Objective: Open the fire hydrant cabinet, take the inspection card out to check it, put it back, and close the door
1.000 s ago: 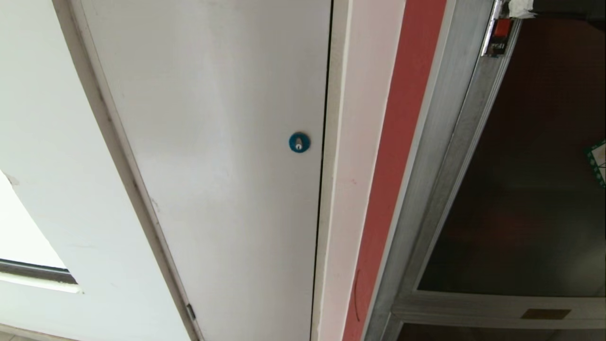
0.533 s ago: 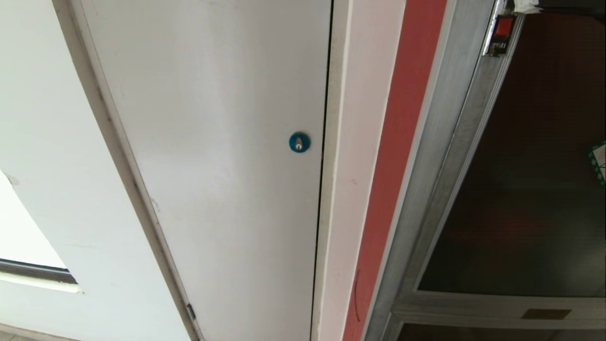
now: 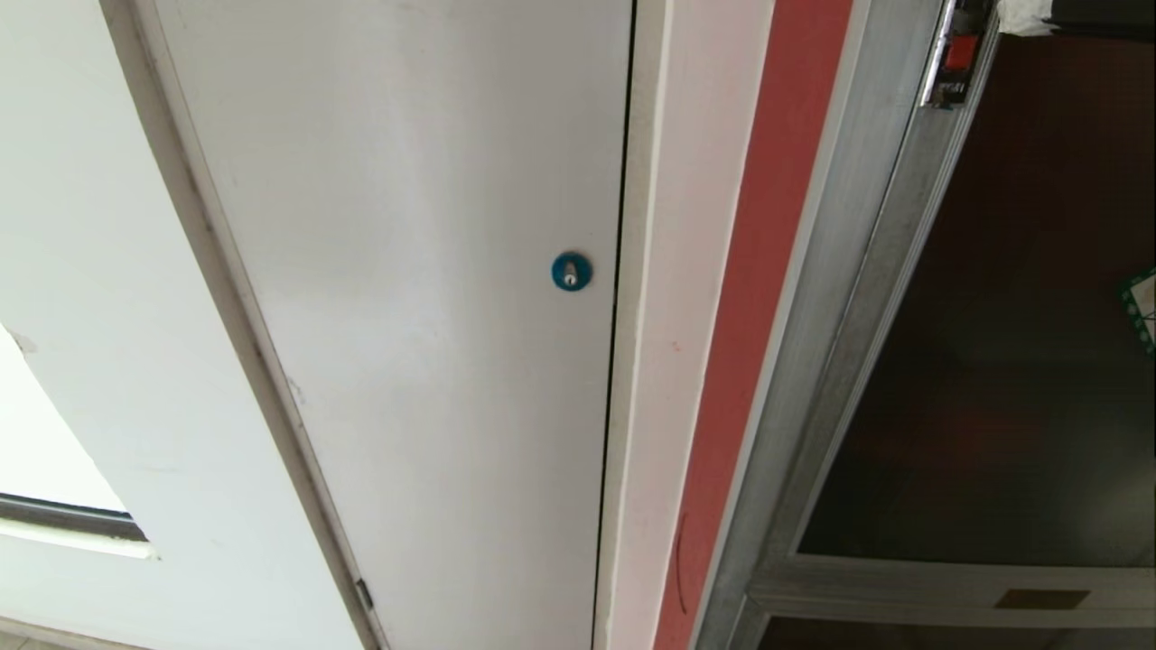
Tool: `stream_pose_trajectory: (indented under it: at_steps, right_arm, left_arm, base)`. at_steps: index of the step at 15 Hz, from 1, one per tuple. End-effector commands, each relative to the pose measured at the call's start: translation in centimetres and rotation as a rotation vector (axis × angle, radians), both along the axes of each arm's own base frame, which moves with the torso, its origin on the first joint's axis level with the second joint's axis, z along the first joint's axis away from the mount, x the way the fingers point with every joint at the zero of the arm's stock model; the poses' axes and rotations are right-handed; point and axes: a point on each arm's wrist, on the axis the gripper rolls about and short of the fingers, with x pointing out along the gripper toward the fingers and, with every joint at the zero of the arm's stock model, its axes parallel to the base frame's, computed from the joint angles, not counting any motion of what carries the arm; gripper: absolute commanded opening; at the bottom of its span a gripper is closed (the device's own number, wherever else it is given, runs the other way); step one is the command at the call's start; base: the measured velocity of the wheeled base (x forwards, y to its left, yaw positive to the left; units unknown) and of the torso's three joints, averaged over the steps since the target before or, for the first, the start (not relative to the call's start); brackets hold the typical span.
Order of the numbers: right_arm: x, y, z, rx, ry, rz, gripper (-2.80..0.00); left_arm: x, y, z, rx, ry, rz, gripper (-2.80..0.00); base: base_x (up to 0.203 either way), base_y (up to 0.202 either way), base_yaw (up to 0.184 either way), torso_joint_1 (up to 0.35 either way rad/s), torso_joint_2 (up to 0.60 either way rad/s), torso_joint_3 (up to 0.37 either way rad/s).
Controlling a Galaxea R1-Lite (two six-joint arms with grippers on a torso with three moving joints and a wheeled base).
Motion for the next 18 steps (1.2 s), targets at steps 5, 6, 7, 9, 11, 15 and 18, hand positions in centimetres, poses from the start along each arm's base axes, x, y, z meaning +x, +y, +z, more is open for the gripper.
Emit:
stream_pose_trajectory:
  at_steps: [5,6,7,9,11,15,18]
  right_arm:
    - [-4.2,-1.7,-0.8,0.009,-0.022,0.006,-2.8]
    - [-4.8,-2.0,-1.3,0.008,-0.02,0.005,-2.8]
    - [-5.3,-2.2,-1.8,0.008,-0.021,0.005,-2.8]
    - [-6.0,-2.5,-3.0,0.009,-0.036,0.0,-2.8]
    - [-7.1,-3.0,-3.5,0.025,-0.079,-0.007,-2.8]
    - [-10.0,-4.4,-4.3,0.043,-0.123,-0.068,-2.8]
    - [-12.6,-5.7,-5.0,0.072,-0.161,-0.162,-2.8]
  left_arm:
    - [0.1,0.0,-0.2,0.0,0.007,0.001,-2.8]
    - [0.1,0.0,-0.2,0.0,0.007,0.001,-2.8]
    - [0.1,0.0,-0.2,0.0,0.007,0.001,-2.8]
    - [0.1,0.0,-0.2,0.0,0.007,0.001,-2.8]
    - [0.1,0.0,-0.2,0.0,0.007,0.001,-2.8]
    - [0.1,0.0,-0.2,0.0,0.007,0.001,-2.8]
    - [0.1,0.0,-0.2,0.0,0.007,0.001,-2.8]
  base:
    - [0.0,0.0,0.0,0.0,0.0,0.0]
    - [0.0,0.0,0.0,0.0,0.0,0.0]
    - [0.0,0.0,0.0,0.0,0.0,0.0]
    - [0.0,0.0,0.0,0.0,0.0,0.0]
    - [0.0,0.0,0.0,0.0,0.0,0.0]
    - [0.0,0.0,0.0,0.0,0.0,0.0]
    - [0.0,0.0,0.0,0.0,0.0,0.0]
